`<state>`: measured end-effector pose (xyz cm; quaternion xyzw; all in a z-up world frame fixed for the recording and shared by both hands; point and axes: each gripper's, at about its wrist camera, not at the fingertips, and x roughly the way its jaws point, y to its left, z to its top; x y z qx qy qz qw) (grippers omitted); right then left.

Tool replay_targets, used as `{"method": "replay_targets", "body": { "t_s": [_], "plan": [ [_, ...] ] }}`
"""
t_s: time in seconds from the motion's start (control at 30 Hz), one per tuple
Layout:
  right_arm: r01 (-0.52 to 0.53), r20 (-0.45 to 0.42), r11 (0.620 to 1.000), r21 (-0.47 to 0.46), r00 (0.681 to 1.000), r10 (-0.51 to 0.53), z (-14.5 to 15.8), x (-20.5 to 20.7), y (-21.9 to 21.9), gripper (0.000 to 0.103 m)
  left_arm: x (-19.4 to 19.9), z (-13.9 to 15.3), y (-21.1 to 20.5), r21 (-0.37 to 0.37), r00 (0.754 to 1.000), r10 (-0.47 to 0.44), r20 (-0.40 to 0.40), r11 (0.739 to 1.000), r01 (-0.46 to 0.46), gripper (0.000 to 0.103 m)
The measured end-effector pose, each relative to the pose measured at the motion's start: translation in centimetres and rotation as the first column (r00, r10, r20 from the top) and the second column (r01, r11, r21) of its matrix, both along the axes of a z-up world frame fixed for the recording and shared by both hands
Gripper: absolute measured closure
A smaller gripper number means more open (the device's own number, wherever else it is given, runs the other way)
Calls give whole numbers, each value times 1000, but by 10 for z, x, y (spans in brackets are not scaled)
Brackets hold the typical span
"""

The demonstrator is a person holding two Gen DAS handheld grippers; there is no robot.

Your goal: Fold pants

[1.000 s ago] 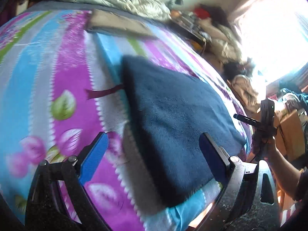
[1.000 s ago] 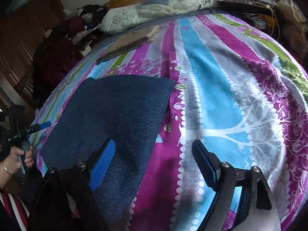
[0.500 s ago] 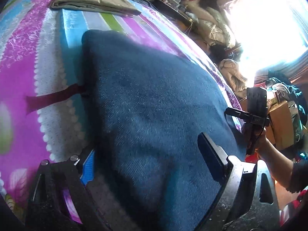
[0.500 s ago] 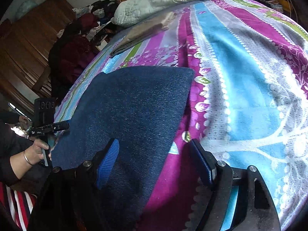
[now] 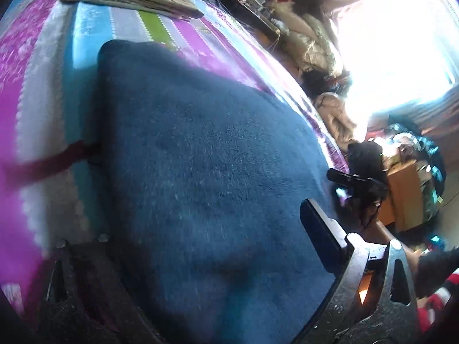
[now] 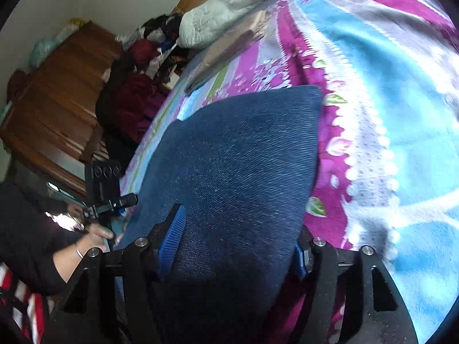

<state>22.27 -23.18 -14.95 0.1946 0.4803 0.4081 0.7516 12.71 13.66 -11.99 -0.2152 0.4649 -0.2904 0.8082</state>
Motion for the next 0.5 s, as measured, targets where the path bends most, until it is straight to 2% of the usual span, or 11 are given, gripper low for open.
{"method": "replay_targets", "body": {
  "t_s": [0.03, 0.07, 0.13, 0.17, 0.2, 0.23, 0.27, 0.37, 0.43, 0.5],
  "plan": [
    [-6, 6, 1000, 4, 1000, 6, 1, -1, 1, 34, -2, 0, -3, 20, 1000, -4, 6, 1000, 4, 5],
    [-2, 7, 1000, 15, 1000, 2, 1, -1, 0, 40, -3, 1, -3, 28, 1000, -4, 6, 1000, 4, 7],
    [35, 0, 998, 54, 999, -35, -1, -4, -9, 54, -6, 2, 1, 50, 1000, 24, 1, 998, -24, 27],
    [49, 5, 996, 70, 999, -50, -1, -8, -13, 64, -8, 1, 8, 46, 999, 51, 1, 998, -51, 50],
    [54, 9, 994, 94, 998, -56, 0, -11, -15, 70, -10, -1, 19, 6, 997, 78, -6, 997, -78, 69],
    [55, 9, 994, 95, 998, -56, 0, -14, -14, 70, -11, -2, 30, -56, 994, 104, -14, 993, -105, 74],
    [56, 11, 995, 88, 998, -57, 0, -17, -12, 70, -12, -3, 34, -91, 993, 119, -21, 989, -120, 76],
    [76, -12, 997, 7, 997, -76, -5, -10, -9, 63, -10, 0, 27, -45, 993, 117, -30, 992, -118, 75],
    [58, 7, 998, 8, 998, -58, -7, -7, -4, 61, -6, -2, 26, -39, 992, 111, -62, 993, -114, 70],
    [36, -9, 999, 15, 999, -36, -8, 0, 3, 61, -2, -7, 25, -41, 991, 104, -82, 993, -107, 60]
  ]
}}
